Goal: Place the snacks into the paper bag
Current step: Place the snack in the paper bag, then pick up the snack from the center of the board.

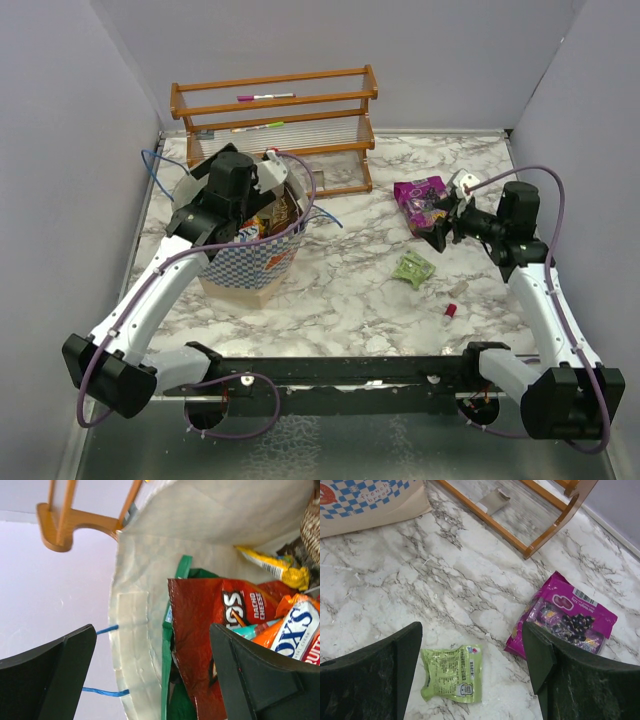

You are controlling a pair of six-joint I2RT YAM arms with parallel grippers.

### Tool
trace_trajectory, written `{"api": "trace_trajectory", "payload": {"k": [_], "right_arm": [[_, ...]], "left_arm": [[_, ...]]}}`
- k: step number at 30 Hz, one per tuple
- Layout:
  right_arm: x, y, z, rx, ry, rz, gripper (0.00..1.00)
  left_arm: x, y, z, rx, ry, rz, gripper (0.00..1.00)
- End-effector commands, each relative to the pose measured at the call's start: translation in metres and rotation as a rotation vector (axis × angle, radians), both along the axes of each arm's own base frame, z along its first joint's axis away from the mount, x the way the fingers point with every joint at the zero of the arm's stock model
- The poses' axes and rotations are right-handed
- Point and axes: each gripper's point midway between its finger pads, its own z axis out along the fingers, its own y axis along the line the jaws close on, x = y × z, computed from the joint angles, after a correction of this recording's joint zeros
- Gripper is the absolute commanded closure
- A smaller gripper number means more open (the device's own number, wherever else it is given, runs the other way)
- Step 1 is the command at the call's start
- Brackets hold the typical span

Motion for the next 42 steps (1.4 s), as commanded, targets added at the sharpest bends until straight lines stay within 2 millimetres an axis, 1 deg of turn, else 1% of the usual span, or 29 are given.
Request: {"api": "trace_trajectory", "payload": {"k": [1,4,6,7,9,12,14,17,21,27,31,36,42], "right_arm": [[0.007,-0.010,-0.007,-0.074,0.020,-0.034,0.19],[0.007,-0.017,-0.024,-0.125,0.067,-0.045,0.19],[0.008,-0.022,-0.038,-0.161,0.112,-0.054,0.19],[0.008,-0.025,-0.046,-0.180,0.140,-0.058,0.19],[0.008,-0.030,-0.065,-0.214,0.205,-0.065,0.20],[0.007,-0.035,-0.096,-0.256,0.319,-0.058,0.24],[0.010,-0.041,-0.115,-0.286,0.389,-0.083,0.27],[0.012,-0.046,-0.137,-0.315,0.464,-0.096,0.29],[0.008,-0.043,-0.162,-0.343,0.540,-0.078,0.33],[-0.002,-0.031,-0.184,-0.370,0.603,-0.034,0.37],[-0.002,-0.031,-0.197,-0.408,0.620,-0.037,0.38],[-0.003,-0.030,-0.209,-0.429,0.638,-0.029,0.42],[-0.009,-0.031,-0.219,-0.450,0.660,-0.021,0.53]], "left_arm": [[0.002,-0.015,0.050,-0.182,-0.139,-0.032,0.01],[0.003,-0.026,0.063,-0.259,-0.153,-0.063,0.01],[0.004,-0.033,0.062,-0.294,-0.143,-0.078,0.01],[0.004,-0.036,0.073,-0.322,-0.165,-0.090,0.01],[0.003,-0.041,0.078,-0.359,-0.168,-0.105,0.01],[0.001,-0.047,0.082,-0.388,-0.161,-0.128,0.01],[-0.001,-0.050,0.082,-0.402,-0.154,-0.143,0.01],[-0.003,-0.053,0.081,-0.411,-0.136,-0.157,0.01],[-0.004,-0.056,0.078,-0.416,-0.125,-0.170,0.01],[-0.004,-0.059,0.073,-0.416,-0.107,-0.185,0.01],[-0.003,-0.061,0.072,-0.421,-0.106,-0.189,0.01],[-0.010,-0.070,0.073,-0.460,-0.074,-0.234,0.01],[-0.014,-0.079,0.073,-0.482,-0.058,-0.281,0.01]]}}
